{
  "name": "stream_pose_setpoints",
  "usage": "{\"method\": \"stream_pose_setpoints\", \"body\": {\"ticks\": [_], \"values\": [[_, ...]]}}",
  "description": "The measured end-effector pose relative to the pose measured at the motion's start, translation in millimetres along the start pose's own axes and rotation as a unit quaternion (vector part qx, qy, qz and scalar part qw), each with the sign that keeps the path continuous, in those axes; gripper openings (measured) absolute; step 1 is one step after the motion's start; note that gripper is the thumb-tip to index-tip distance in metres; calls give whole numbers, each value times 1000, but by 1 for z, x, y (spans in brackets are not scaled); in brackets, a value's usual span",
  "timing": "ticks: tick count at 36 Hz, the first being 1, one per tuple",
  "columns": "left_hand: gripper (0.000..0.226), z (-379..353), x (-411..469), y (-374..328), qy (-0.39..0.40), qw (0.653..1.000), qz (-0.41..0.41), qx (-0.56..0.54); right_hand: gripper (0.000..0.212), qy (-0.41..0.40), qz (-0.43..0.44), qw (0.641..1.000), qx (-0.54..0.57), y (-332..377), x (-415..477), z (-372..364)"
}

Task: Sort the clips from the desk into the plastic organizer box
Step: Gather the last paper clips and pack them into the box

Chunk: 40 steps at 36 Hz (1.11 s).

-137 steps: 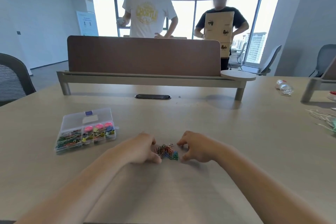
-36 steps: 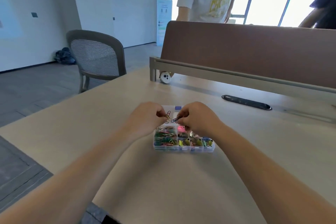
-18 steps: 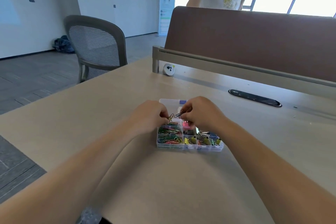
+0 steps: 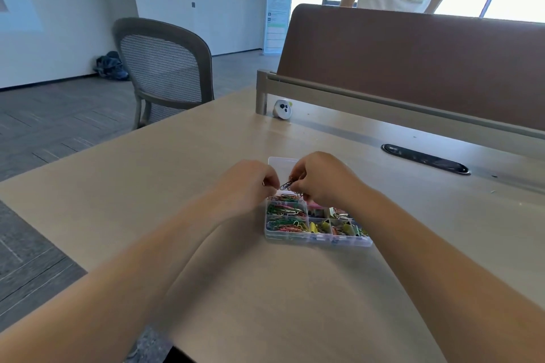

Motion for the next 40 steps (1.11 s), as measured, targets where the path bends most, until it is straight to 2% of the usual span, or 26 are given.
{"method": "stream_pose_setpoints", "body": {"ticks": [9,14,21,40], "values": [[16,3,-2,1,-30,998,14,-53,16,3,21,997,-70,9,2,-12],[16,-4,0,2,-8,998,29,-53,18,3,18,996,-90,10,4,-16],[16,-3,-1,-1,-23,999,30,-21,19,10,31,995,-90,11,3,-17],[18,2,0,-2,-42,997,28,-55,15,7,68,994,-80,8,-2,-15]]}}
Point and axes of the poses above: each hand's wrist, its own x-axis towards the middle knuckle, its own z-axis out of the back of the hand, y = z × x, the point moved 9 cm from there along x, towards the middle knuckle, and after that the axes turned 11 degrees about x, right-handed, at the moved point
